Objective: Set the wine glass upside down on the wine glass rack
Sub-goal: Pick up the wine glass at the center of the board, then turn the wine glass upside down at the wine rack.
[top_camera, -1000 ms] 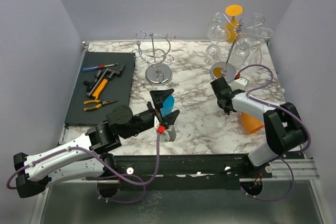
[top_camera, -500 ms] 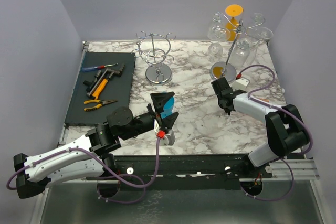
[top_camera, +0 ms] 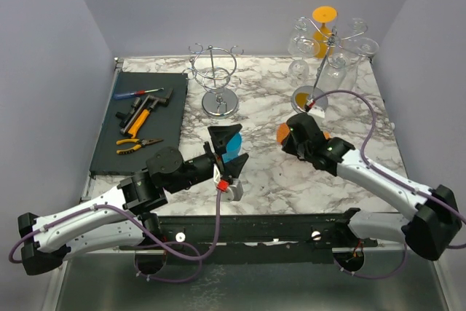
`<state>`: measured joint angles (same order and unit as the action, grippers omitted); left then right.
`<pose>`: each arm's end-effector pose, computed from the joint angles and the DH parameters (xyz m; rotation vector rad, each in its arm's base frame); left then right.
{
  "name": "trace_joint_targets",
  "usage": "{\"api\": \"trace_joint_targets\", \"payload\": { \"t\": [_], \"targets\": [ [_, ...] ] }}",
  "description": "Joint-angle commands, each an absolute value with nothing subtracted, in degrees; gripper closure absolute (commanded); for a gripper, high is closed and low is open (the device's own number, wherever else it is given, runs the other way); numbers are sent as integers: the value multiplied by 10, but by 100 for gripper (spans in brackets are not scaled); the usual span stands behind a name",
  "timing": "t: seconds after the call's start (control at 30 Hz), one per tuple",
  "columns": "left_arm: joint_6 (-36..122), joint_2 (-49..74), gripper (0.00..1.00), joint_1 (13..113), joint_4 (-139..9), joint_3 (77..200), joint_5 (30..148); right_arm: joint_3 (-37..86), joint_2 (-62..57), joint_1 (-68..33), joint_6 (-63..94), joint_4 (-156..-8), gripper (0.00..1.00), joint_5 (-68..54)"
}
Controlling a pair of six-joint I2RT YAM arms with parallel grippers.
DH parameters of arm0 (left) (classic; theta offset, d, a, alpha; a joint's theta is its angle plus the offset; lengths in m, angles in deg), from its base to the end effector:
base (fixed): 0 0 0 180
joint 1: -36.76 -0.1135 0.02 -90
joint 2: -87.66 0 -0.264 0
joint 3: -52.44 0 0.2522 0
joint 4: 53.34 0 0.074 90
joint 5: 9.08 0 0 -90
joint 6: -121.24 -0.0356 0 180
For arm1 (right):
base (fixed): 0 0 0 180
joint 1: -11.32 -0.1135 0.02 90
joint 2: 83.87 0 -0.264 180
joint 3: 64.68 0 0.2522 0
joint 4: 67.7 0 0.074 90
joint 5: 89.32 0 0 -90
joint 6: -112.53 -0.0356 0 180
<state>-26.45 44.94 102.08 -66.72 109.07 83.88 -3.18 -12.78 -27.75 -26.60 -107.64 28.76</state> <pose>0.0737 -0.1647 0.3542 1.3930 0.7098 -0.1452 0.2058 0.1455 0.2410 0.4135 2.2759 0.1772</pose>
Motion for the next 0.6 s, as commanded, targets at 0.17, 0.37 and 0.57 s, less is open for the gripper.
{"api": "trace_joint_targets", "payload": {
  "t": [0.17, 0.37, 0.57],
  "targets": [
    [-237, 427, 5, 1015, -654, 1278, 747, 131, -180, -289, -155, -1036, 100, -33],
    [-272, 387, 6, 1011, -714, 1402, 743, 299, -83, -289, -126, -1022, 100, -58],
    [-271, 359, 8, 1007, -775, 1482, 708, 492, 48, -282, -114, -1053, 100, -44]
  ]
}}
